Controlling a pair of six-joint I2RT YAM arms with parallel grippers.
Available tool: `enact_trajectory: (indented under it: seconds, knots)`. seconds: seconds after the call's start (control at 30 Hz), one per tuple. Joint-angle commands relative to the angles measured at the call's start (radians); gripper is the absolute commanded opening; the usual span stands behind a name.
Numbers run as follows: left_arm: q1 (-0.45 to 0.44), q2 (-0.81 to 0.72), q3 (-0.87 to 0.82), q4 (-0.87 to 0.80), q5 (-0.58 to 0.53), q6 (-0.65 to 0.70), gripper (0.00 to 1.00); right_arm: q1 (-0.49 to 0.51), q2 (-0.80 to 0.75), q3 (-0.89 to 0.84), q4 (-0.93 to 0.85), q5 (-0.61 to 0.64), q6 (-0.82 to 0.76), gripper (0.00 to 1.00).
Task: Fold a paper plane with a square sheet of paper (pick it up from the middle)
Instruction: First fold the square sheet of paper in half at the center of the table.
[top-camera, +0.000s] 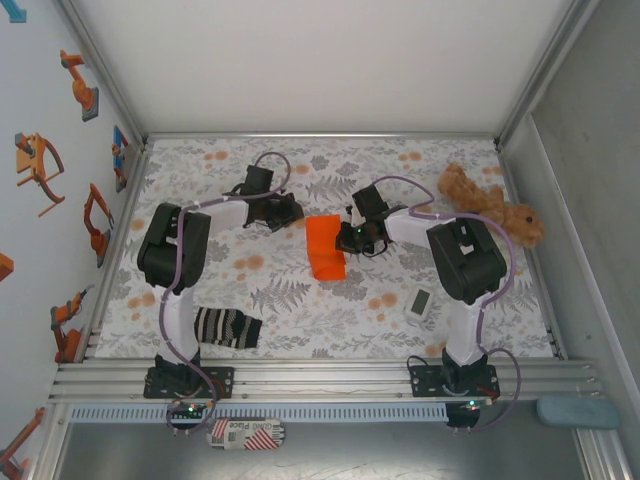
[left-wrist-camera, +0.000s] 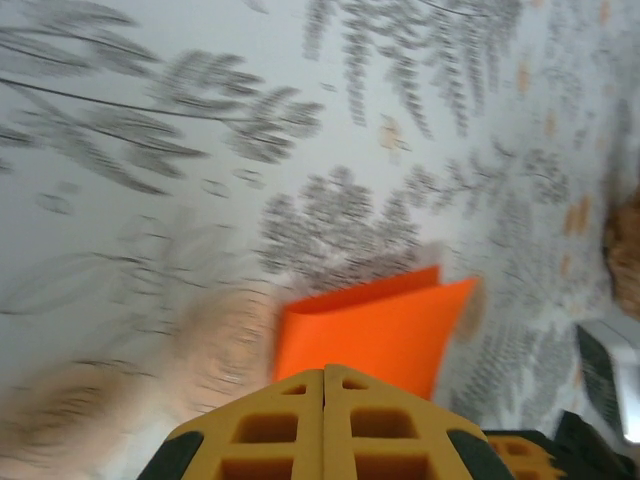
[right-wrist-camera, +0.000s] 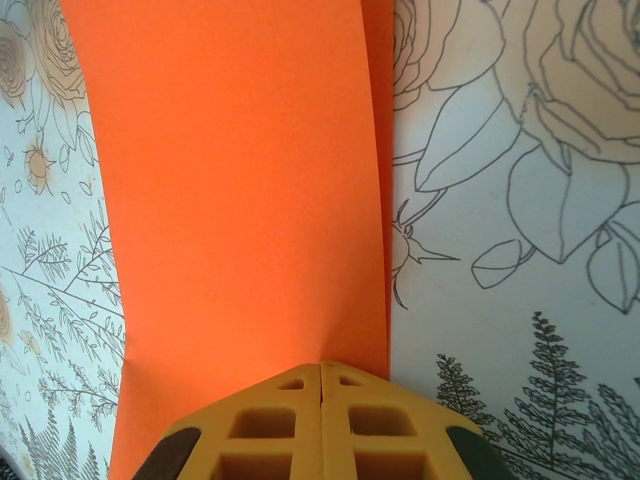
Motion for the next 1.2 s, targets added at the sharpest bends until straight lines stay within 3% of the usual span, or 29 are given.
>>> enact_trajectory:
  seconds: [0.0, 0.13, 0.27, 0.73, 0.93, 1.17]
  knots:
    - [-0.048, -0.005, 0.008, 0.048, 0.032, -0.039, 0.0, -0.013, 0.118, -0.086, -0.2, 0.238, -0.002, 0.0]
    - [-0.079, 0.067, 0.117, -0.104, -0.025, 0.007, 0.0, -0.013, 0.12, -0.088, -0.199, 0.24, -0.001, 0.0]
    - [-0.077, 0.107, 0.15, -0.137, -0.034, 0.017, 0.0, -0.013, 0.113, -0.095, -0.194, 0.242, 0.003, 0.0]
    - [0.045, 0.196, 0.217, -0.246, -0.113, 0.104, 0.0, -0.012, 0.113, -0.099, -0.194, 0.245, 0.003, 0.0]
    - [0.05, 0.113, 0.264, -0.322, -0.16, 0.16, 0.0, -0.013, 0.109, -0.103, -0.191, 0.246, 0.005, 0.0]
    - [-0.007, -0.075, 0.097, -0.239, -0.129, 0.073, 0.0, -0.013, 0.112, -0.106, -0.187, 0.243, 0.011, 0.0]
